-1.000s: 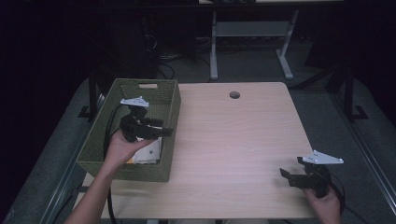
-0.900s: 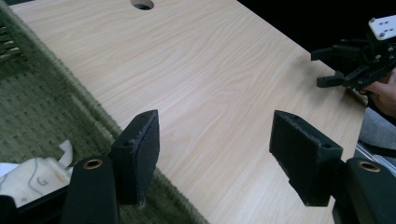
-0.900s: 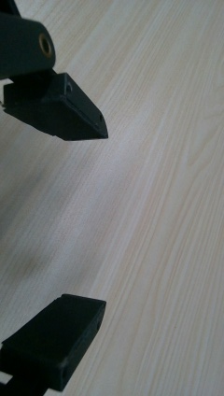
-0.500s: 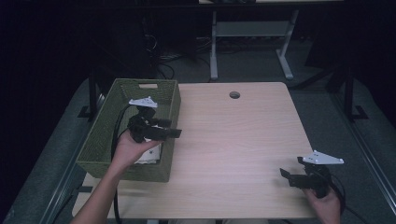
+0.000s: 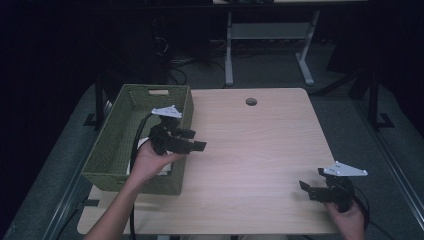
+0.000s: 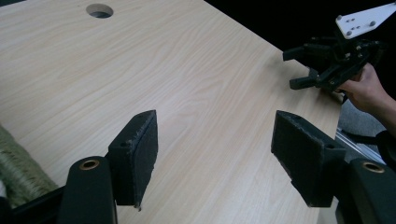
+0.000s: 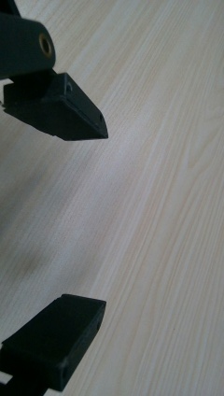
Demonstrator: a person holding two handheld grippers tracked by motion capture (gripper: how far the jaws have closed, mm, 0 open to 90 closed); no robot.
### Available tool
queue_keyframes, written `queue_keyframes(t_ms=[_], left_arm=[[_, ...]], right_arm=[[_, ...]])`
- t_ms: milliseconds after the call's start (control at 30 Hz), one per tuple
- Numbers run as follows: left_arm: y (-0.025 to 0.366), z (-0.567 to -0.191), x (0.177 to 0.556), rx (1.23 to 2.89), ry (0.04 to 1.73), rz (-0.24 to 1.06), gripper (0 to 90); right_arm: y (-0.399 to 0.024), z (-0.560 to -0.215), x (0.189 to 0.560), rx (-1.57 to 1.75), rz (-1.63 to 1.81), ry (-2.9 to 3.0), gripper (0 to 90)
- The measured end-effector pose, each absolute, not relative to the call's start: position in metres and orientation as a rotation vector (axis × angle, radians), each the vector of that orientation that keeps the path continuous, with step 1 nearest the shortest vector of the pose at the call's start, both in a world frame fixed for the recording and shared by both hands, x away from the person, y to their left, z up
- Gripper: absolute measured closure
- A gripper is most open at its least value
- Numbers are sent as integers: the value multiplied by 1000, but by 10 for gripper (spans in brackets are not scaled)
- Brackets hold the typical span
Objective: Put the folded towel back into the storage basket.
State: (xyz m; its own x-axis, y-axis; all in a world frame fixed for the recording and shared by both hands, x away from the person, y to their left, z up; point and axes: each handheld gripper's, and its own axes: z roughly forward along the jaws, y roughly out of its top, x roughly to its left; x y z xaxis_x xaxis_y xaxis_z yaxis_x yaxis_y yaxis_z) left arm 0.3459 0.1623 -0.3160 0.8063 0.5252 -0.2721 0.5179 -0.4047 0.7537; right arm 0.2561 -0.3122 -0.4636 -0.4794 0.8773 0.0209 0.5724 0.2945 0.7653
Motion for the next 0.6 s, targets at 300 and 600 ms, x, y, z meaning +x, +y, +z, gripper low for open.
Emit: queue_keyframes(t_ms=[300, 600], left_arm=[[149, -321, 343, 2083, 750, -13, 316], [138, -323, 340, 2084, 729, -24, 311]], right_arm=[[-312, -463, 256, 1295, 1025, 2168, 143], [-312, -463, 255, 1293, 1026, 2170, 143]])
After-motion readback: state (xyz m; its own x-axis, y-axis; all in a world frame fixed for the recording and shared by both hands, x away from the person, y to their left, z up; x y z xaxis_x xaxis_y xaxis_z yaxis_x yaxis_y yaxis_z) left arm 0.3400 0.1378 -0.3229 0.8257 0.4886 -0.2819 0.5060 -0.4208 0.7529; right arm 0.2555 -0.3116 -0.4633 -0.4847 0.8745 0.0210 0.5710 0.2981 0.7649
